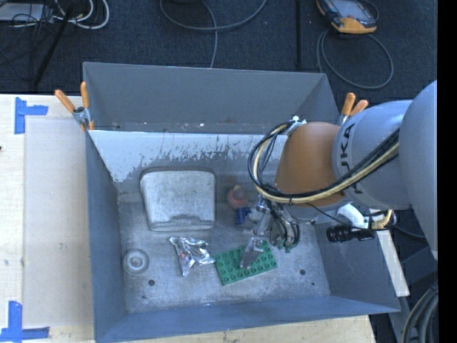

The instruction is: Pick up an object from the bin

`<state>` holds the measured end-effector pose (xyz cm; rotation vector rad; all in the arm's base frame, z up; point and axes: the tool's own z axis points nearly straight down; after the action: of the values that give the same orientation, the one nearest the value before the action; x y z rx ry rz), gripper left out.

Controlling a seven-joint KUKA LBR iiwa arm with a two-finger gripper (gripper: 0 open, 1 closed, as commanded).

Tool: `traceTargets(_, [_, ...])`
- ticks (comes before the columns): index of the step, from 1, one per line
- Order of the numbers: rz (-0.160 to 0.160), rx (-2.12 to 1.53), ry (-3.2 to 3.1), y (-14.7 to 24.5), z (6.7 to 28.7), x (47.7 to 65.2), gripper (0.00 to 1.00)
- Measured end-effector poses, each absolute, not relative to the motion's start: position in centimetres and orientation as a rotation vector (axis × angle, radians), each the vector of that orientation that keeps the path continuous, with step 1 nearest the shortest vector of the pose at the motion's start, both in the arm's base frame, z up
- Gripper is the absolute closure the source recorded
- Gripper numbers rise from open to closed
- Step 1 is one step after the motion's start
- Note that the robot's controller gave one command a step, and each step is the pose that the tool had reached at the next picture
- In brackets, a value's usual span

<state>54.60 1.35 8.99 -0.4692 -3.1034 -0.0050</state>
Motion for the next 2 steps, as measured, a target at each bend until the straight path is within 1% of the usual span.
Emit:
traceTargets(1, [-0.003, -0.473, -3.107, 1.24, 8.88, 54.66, 1.00])
traceTargets(2, [0.000, -0.474, -3.105, 1.15, 8.67, 54.55, 0.00])
